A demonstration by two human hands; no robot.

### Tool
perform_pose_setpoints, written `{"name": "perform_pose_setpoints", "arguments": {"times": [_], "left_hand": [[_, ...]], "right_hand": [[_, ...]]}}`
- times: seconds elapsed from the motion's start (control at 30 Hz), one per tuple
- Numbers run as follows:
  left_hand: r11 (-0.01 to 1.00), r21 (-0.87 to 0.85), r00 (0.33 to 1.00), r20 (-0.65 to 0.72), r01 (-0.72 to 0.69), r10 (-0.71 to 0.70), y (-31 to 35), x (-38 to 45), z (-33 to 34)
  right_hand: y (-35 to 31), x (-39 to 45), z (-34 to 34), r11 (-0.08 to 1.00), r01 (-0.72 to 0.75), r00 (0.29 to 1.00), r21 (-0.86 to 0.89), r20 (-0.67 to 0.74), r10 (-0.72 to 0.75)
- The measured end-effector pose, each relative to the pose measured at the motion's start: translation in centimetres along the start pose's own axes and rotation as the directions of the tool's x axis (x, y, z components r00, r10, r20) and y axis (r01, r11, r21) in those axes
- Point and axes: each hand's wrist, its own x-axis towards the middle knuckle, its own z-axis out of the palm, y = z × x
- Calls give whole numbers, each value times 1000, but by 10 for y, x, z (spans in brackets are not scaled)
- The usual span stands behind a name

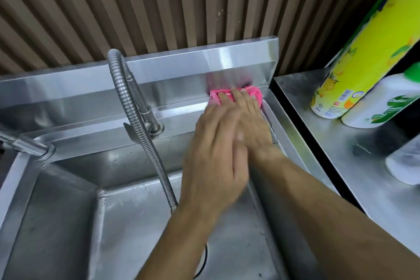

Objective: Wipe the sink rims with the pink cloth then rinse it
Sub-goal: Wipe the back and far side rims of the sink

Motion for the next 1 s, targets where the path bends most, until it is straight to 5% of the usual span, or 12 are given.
{"name": "perform_pose_setpoints", "arguments": {"times": [0.1,0.17,0.33,0.5,0.7,1.0], "left_hand": [[922,277,914,228,269,-335,-31,24,22],[832,490,863,268,262,-429,-70,28,22],[806,584,905,288,94,-314,-105,9,10],[796,597,887,313,95,-340,-100,10,6],[802,588,896,296,102,-331,-102,8,9],[825,560,900,313,82,-302,-101,7,3]], "right_hand": [[-1,0,0,999,-30,998,22,-47,31],[-7,1,0,998,-61,994,5,-89,61],[-6,1,2,978,-203,967,-44,-167,193],[-41,12,3,897,-441,888,-13,-152,434],[-36,0,3,986,-123,991,-112,-64,116],[-14,29,-9,828,-549,835,-115,-117,538]]}}
